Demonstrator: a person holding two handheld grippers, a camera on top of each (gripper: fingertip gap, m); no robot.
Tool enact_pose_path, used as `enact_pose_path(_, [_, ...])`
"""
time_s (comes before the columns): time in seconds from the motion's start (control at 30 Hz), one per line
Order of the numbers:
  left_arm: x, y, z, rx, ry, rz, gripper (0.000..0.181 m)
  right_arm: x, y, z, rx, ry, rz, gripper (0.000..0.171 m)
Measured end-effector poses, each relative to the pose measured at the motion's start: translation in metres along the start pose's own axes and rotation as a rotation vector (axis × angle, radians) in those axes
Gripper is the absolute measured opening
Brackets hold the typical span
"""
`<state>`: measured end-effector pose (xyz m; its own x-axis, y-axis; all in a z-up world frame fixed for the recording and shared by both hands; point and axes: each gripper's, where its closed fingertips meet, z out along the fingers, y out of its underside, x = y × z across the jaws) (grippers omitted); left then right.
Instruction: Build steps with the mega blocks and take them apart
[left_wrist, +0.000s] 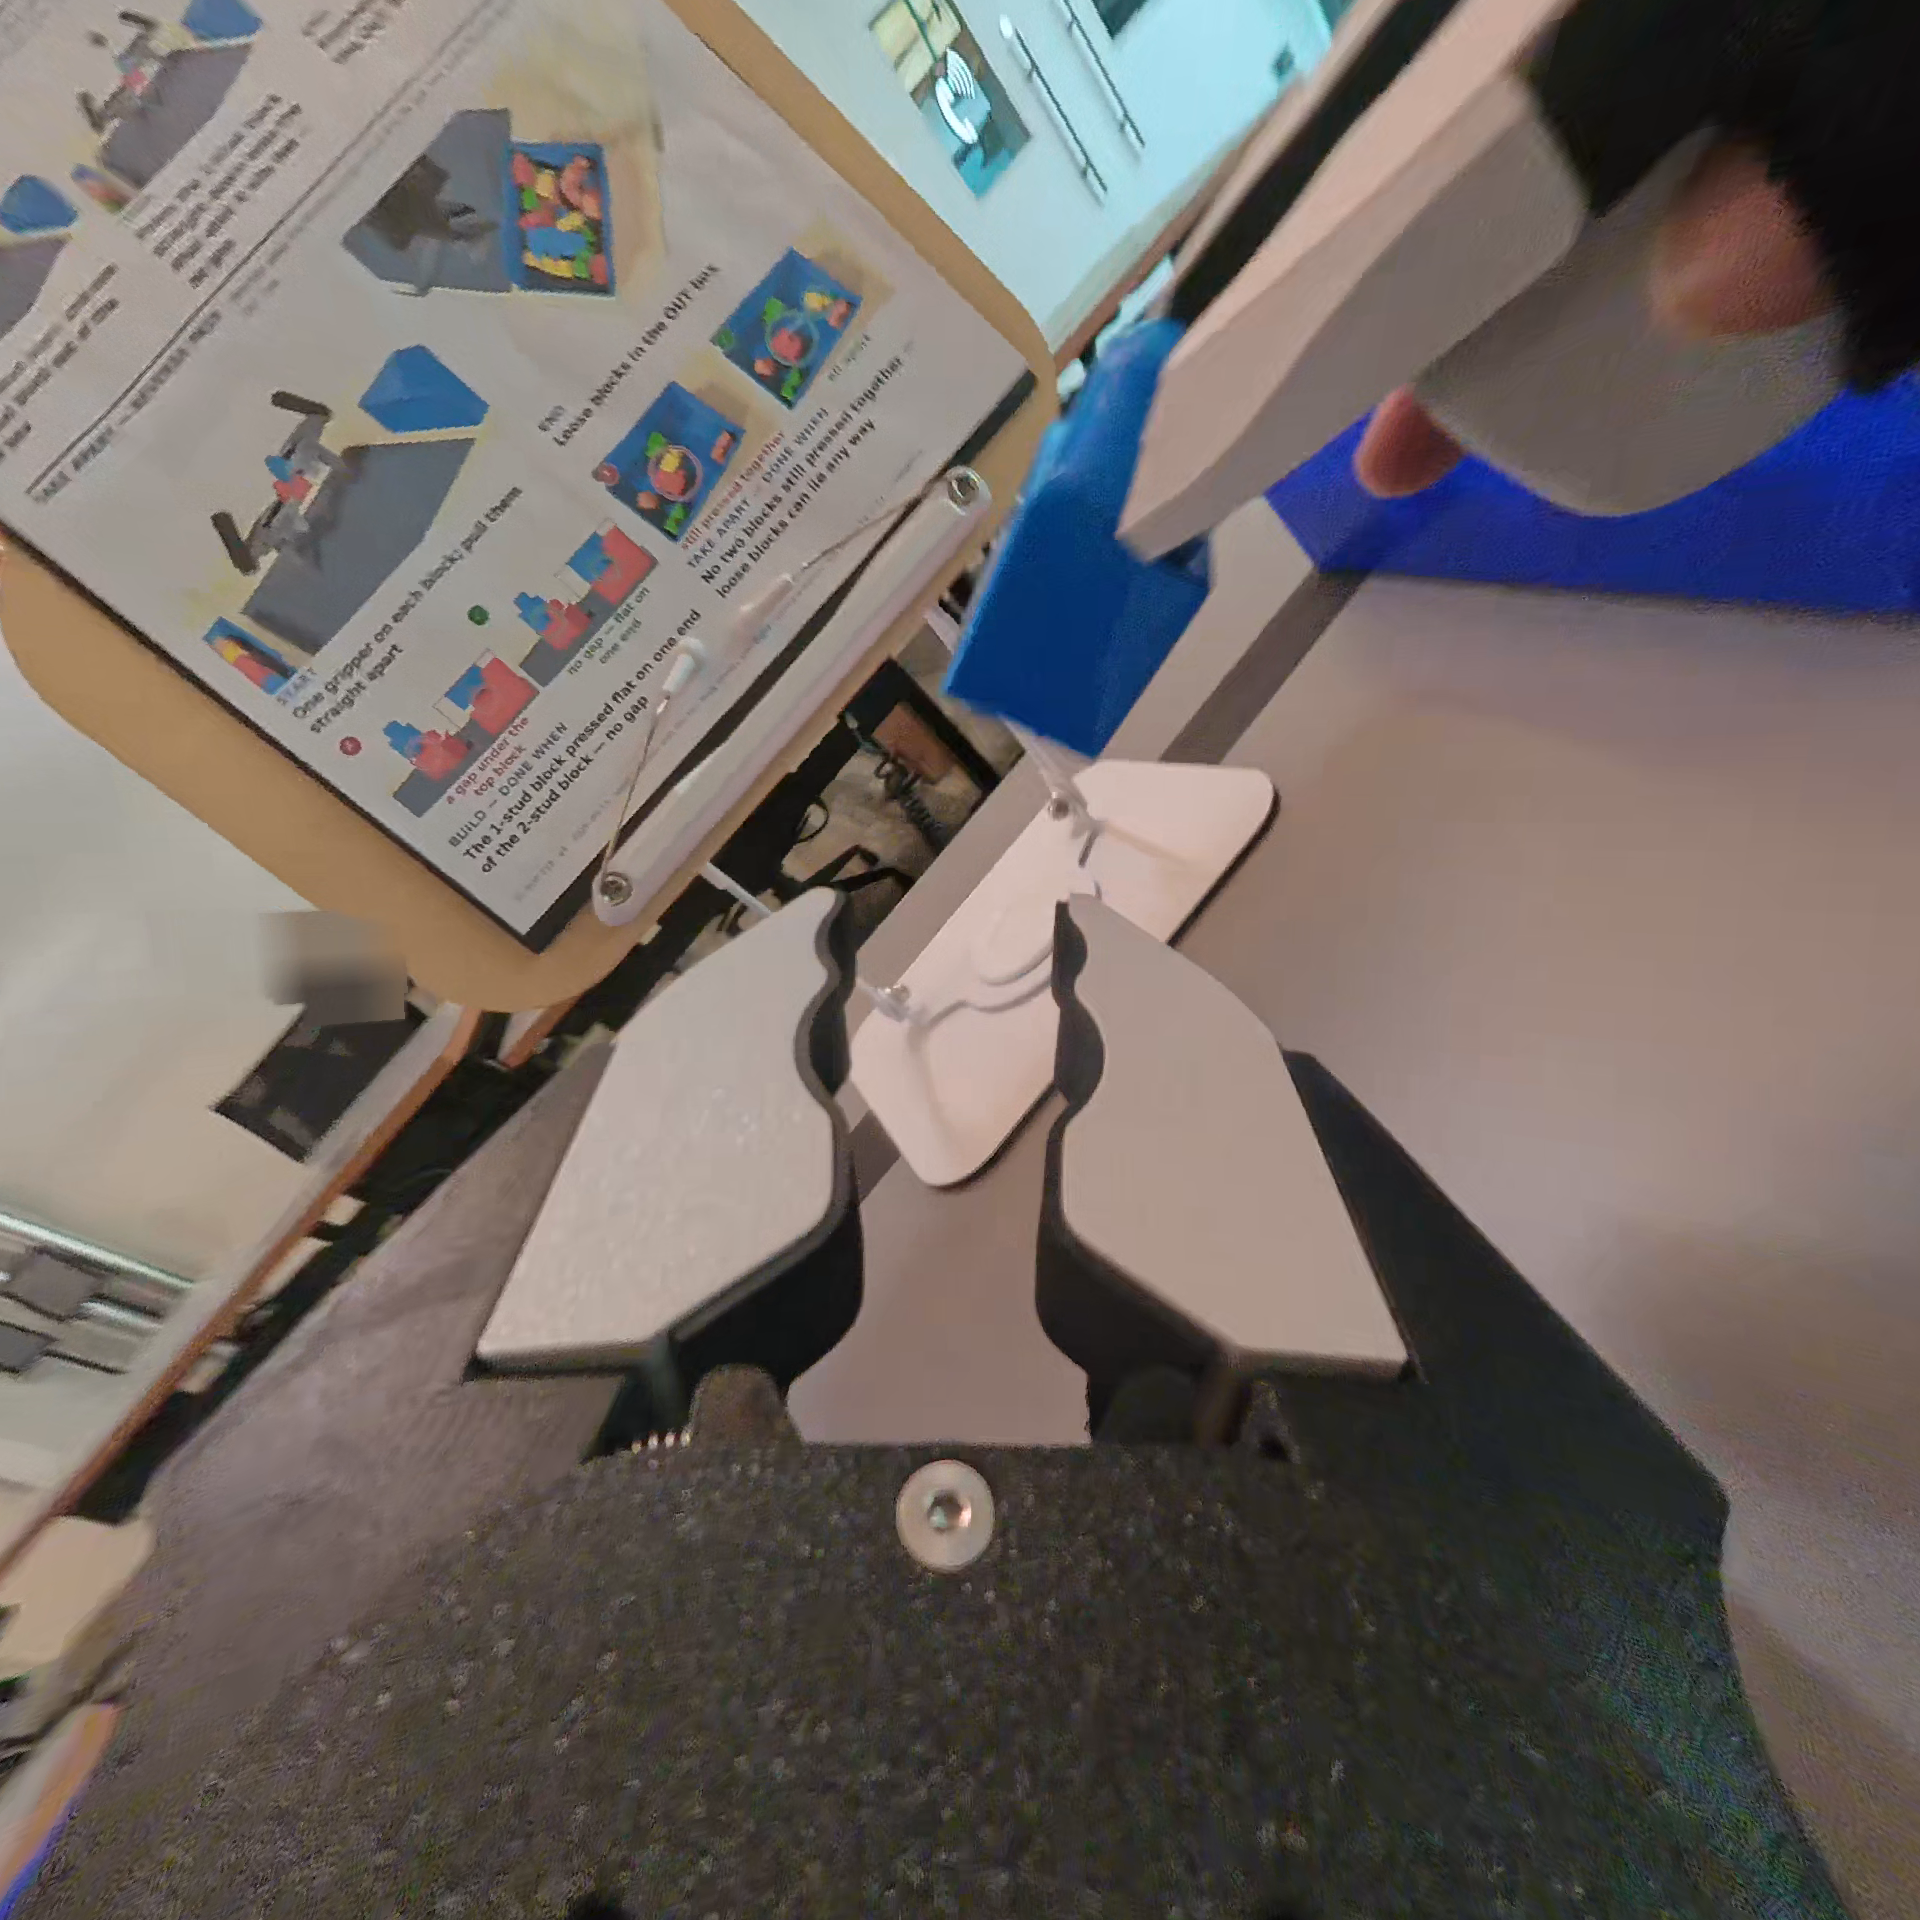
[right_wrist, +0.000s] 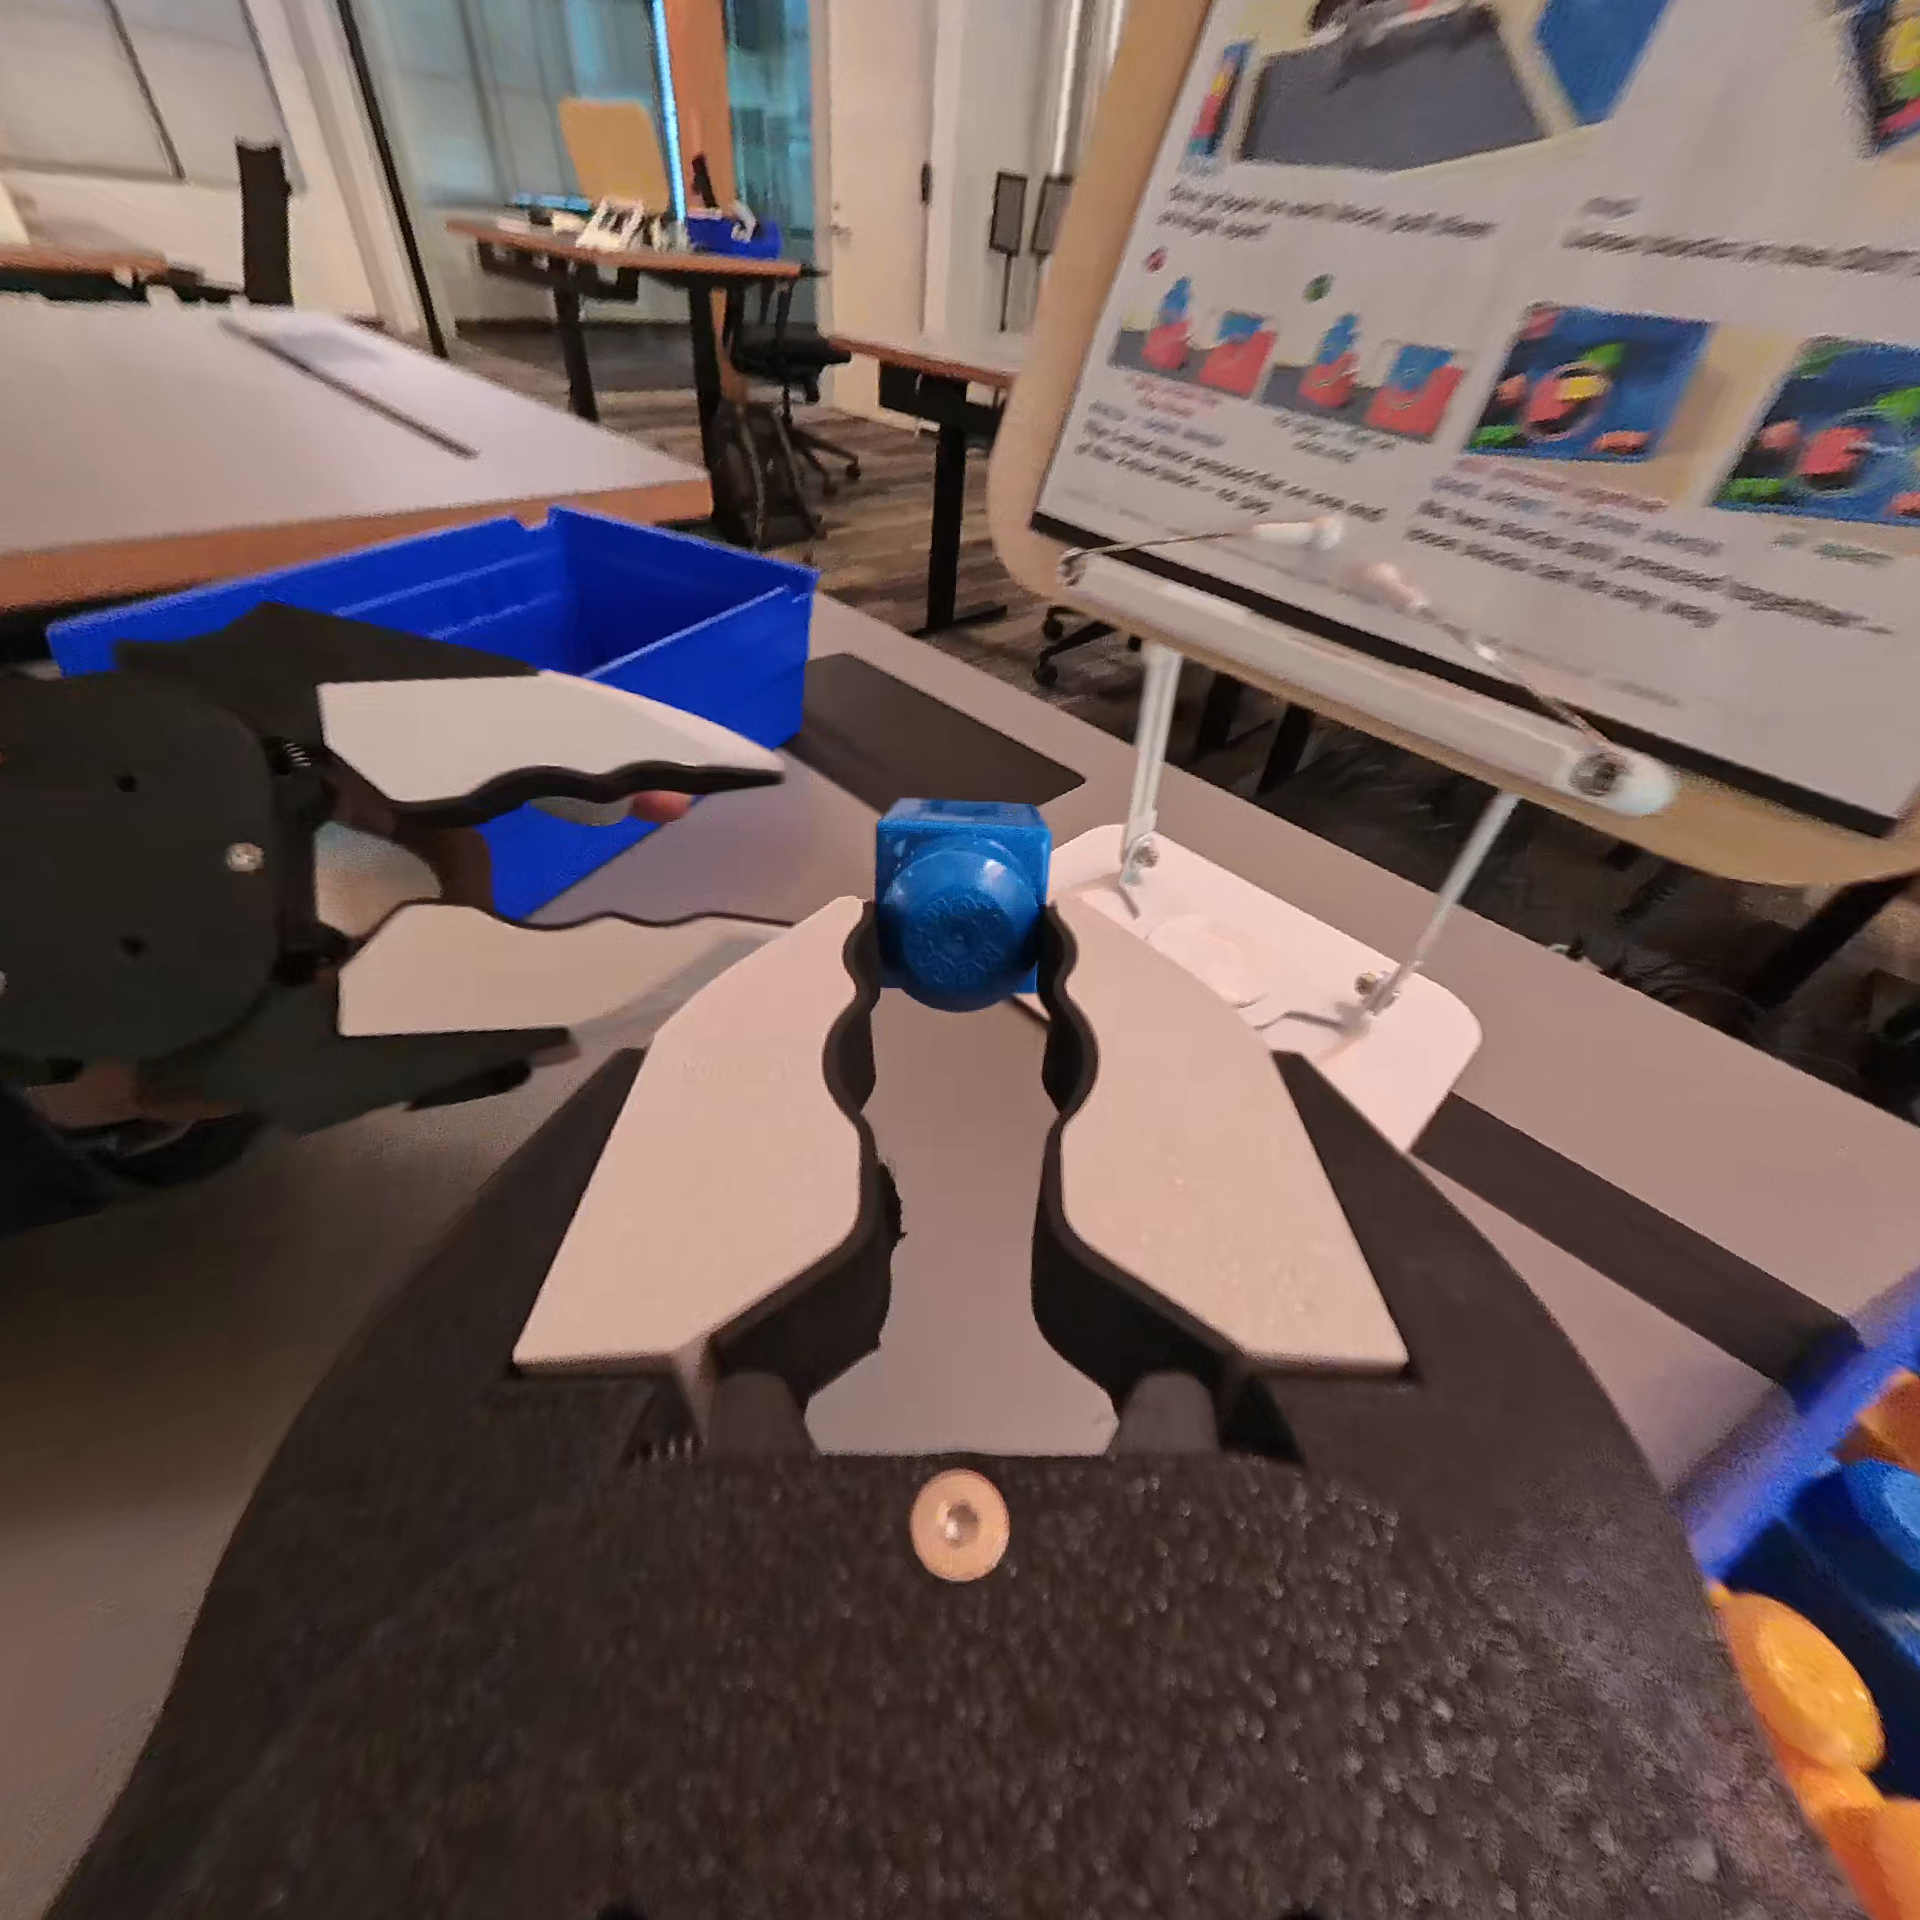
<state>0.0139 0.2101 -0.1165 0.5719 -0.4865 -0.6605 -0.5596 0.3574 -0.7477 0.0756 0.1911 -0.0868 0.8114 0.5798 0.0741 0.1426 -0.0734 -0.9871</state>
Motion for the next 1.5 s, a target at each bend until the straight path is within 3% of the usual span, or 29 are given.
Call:
enact_pose_path(0.13, [-0.026, -0.01, -0.009, 0.09, -0.008, -0.238, 0.025, 0.03, -0.009, -0.02, 0.048, 0.063, 0.044, 0.029])
enact_pose_path(0.27, [-0.062, -0.01, -0.021, 0.153, -0.047, -0.446, 0.0, 0.049, -0.014, -0.034, 0.084, 0.108, 0.079, 0.029])
enact_pose_path(0.53, [-0.097, 0.018, -0.023, 0.152, -0.048, -0.8, 0.0, 0.069, -0.019, -0.047, 0.116, 0.175, 0.09, 0.029])
enact_pose_path(0.77, [-0.112, 0.037, -0.024, 0.143, -0.066, -0.9, 0.0, 0.094, -0.033, -0.073, 0.122, 0.223, 0.051, 0.028])
enact_pose_path(1.0, [-0.117, 0.043, -0.024, 0.133, -0.069, -0.901, 0.0, 0.124, -0.018, -0.092, -0.201, 0.184, -0.158, 0.029])
enact_pose_path(1.17, [-0.117, 0.044, -0.024, 0.133, -0.066, -0.892, 0.0, 0.151, 0.019, -0.116, -0.508, 0.131, -0.291, 0.029])
enact_pose_path(1.5, [-0.113, 0.043, -0.023, 0.125, -0.049, -0.867, 0.0, 0.165, 0.086, -0.172, -0.88, -0.101, -0.21, 0.029])
